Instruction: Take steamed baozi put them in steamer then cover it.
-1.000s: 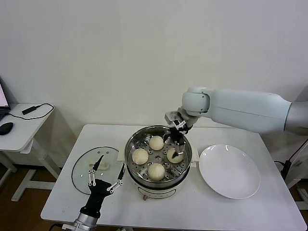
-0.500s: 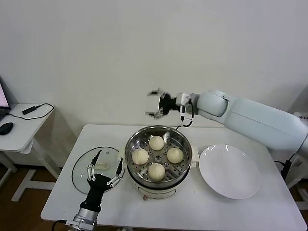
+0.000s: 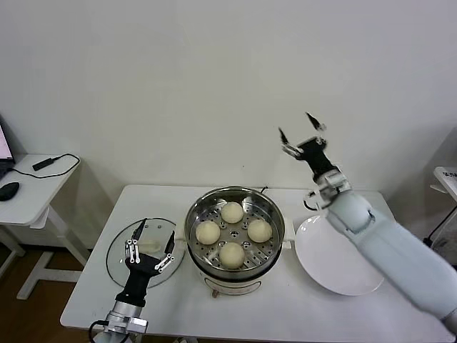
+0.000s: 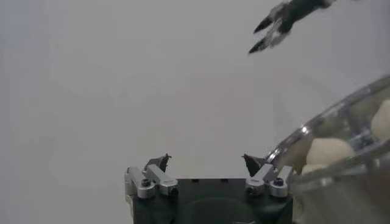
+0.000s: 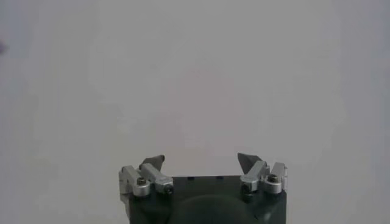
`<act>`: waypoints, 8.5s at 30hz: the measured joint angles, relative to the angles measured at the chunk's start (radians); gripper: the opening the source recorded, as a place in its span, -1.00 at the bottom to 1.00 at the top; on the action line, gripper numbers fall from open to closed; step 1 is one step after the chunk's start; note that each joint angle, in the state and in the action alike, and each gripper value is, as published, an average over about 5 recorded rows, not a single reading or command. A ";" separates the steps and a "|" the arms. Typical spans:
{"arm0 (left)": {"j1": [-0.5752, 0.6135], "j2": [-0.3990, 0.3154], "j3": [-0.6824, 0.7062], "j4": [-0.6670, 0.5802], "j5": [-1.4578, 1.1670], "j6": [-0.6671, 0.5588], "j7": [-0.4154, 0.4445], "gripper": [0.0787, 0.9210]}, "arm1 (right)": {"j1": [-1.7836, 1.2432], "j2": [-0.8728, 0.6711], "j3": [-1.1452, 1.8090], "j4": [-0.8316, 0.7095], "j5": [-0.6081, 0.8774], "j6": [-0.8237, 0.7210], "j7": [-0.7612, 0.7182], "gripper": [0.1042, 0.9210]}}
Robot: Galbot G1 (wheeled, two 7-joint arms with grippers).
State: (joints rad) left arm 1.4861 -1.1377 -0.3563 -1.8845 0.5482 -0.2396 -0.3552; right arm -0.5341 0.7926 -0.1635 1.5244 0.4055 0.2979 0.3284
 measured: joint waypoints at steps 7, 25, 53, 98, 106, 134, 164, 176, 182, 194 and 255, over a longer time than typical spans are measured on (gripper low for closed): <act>0.005 0.010 -0.050 0.095 0.217 0.045 0.007 0.77 | -0.303 0.081 0.270 0.020 -0.066 0.058 0.021 0.76; -0.074 0.017 -0.115 0.352 0.592 0.110 0.015 0.77 | -0.705 0.248 0.598 0.071 -0.151 0.117 -0.004 0.76; -0.232 -0.001 -0.049 0.466 0.669 0.152 -0.011 0.77 | -0.816 0.326 0.695 0.054 -0.205 0.132 -0.014 0.76; -0.356 0.000 0.008 0.597 0.605 0.162 0.015 -0.73 | -0.820 0.370 0.708 0.052 -0.244 0.142 -0.013 0.76; -0.317 0.025 -0.035 0.487 0.542 0.172 0.031 -0.73 | -0.812 0.377 0.701 0.047 -0.252 0.146 -0.017 0.76; -0.285 0.080 0.163 -0.206 0.550 0.452 0.272 -0.73 | -0.798 0.389 0.697 0.057 -0.273 0.133 -0.013 0.76; -0.549 -0.179 0.573 -0.038 0.809 0.851 0.622 -0.73 | -0.778 0.420 0.694 0.027 -0.282 0.108 -0.014 0.76; -0.551 -0.219 0.592 0.006 0.865 0.877 0.635 -0.73 | -0.776 0.423 0.694 0.023 -0.284 0.108 -0.016 0.76; -0.552 -0.228 0.594 0.026 0.900 0.872 0.638 -0.73 | -0.775 0.421 0.695 0.022 -0.284 0.108 -0.016 0.76; -0.552 -0.238 0.592 0.047 0.950 0.860 0.653 -0.73 | -0.767 0.425 0.692 0.014 -0.284 0.109 -0.017 0.76; -0.373 -0.025 0.473 -0.345 0.714 0.843 0.677 0.77 | -0.766 0.425 0.688 0.019 -0.294 0.110 -0.027 0.76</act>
State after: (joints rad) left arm 1.1129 -1.1624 0.1162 -2.2295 1.2619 0.6035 0.3215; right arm -1.3001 1.2179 0.5246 1.5438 0.1119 0.4084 0.3011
